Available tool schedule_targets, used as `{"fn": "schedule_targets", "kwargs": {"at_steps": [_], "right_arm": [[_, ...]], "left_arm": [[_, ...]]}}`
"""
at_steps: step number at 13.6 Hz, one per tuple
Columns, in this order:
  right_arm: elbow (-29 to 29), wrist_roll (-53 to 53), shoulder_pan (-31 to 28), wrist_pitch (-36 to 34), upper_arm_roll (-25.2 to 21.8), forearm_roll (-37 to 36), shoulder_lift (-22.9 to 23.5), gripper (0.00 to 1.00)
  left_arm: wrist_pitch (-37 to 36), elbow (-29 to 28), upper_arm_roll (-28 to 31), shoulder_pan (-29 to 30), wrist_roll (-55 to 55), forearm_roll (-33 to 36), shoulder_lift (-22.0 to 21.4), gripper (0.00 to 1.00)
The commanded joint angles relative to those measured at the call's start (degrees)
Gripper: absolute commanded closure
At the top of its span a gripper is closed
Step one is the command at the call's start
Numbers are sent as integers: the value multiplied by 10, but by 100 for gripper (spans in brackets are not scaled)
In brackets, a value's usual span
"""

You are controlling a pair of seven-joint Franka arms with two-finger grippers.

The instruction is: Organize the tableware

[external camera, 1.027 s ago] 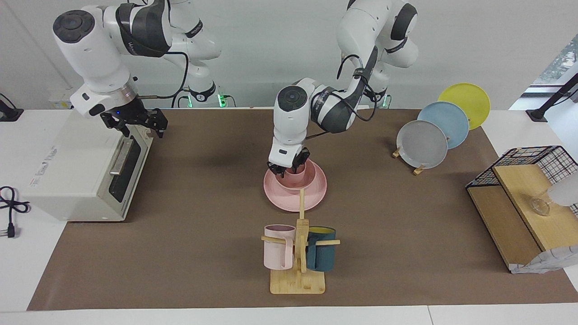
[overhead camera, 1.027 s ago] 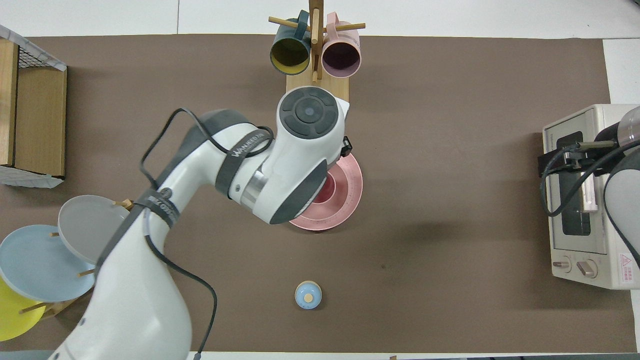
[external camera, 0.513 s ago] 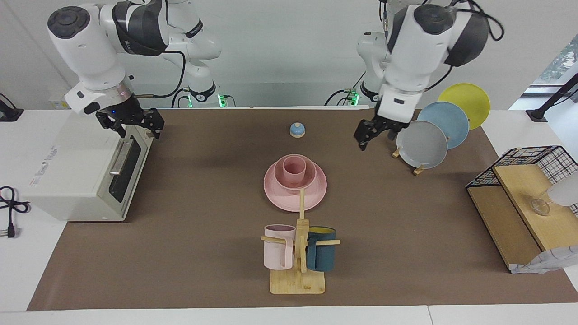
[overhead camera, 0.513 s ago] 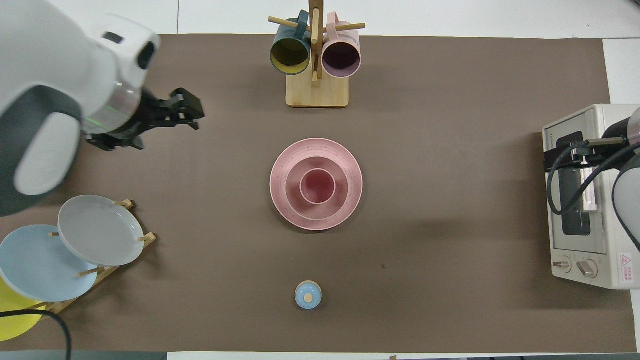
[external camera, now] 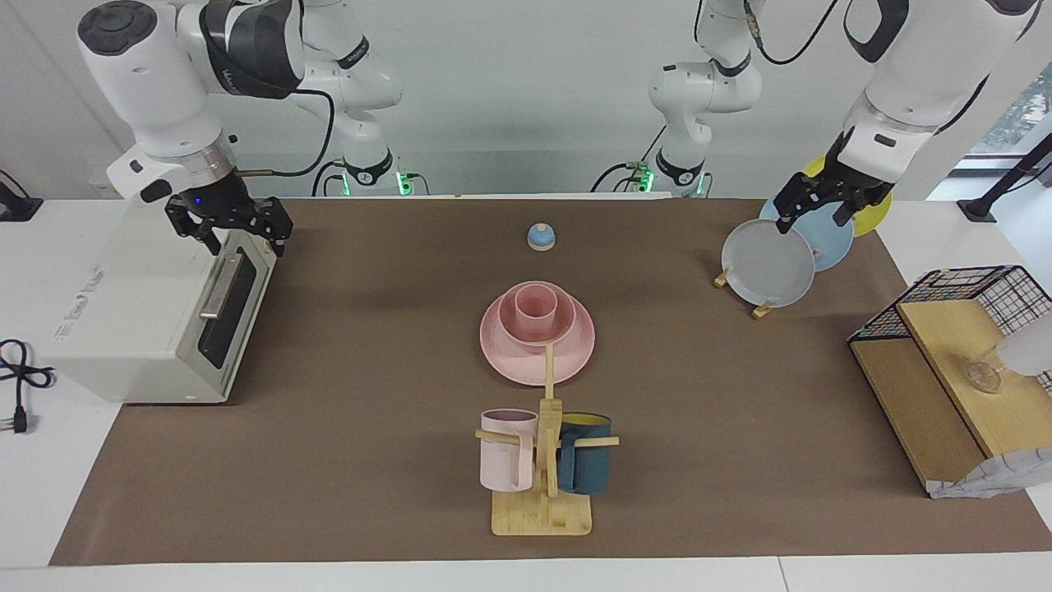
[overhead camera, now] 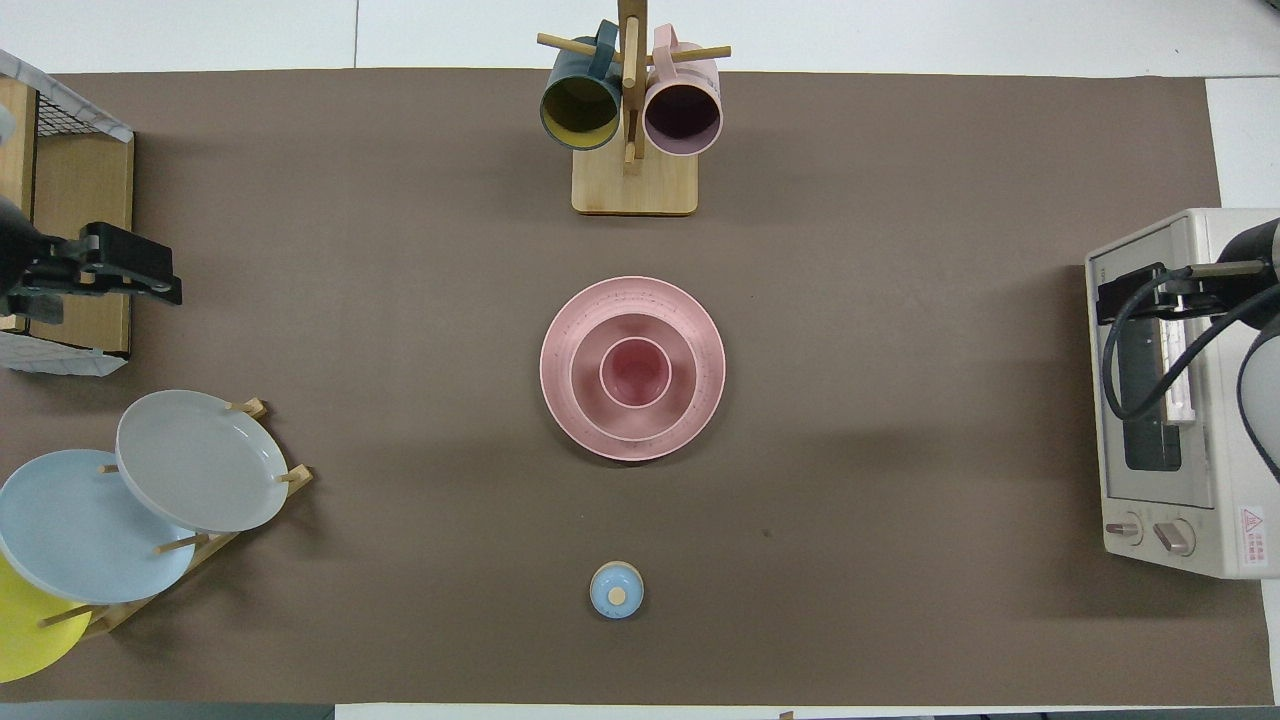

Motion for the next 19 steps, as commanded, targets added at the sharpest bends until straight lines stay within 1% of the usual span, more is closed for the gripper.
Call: {"fn": "schedule_targets", "kwargs": {"at_steps": [1, 3, 5, 7, 9, 11, 15, 17, 19], "right_arm": [[1, -21, -22, 8, 8, 9, -3, 0], [1, -19, -38, 6, 19, 9, -4, 0], [1, -19, -41, 4, 24, 9, -4, 0], [-1, -19, -35, 0, 24, 9, -8, 0], [-3, -19, -35, -1, 24, 9, -10, 0], [-3, -19, -38, -1, 23, 9, -10, 0], [-3, -19, -36, -1, 23, 9, -10, 0], [-3, -19, -37, -1, 23, 9, -10, 0], [-3, -19, -37, -1, 23, 9, -10, 0]], "left_arm": [[26, -75, -5, 0, 20, 3, -52, 0], [35, -69, -5, 0, 20, 3, -51, 0], [33, -67, -4, -1, 21, 3, -50, 0], [24, -75, -3, 7, 28, 3, -56, 0], [14, -93, -4, 13, 41, 3, -71, 0], [23, -81, -5, 15, 39, 3, -66, 0], [-17, -23, -13, 20, 38, 5, -41, 0], [-22, -22, -36, 38, 39, 5, -41, 0], [-23, -23, -39, 38, 39, 5, -42, 0]]}}
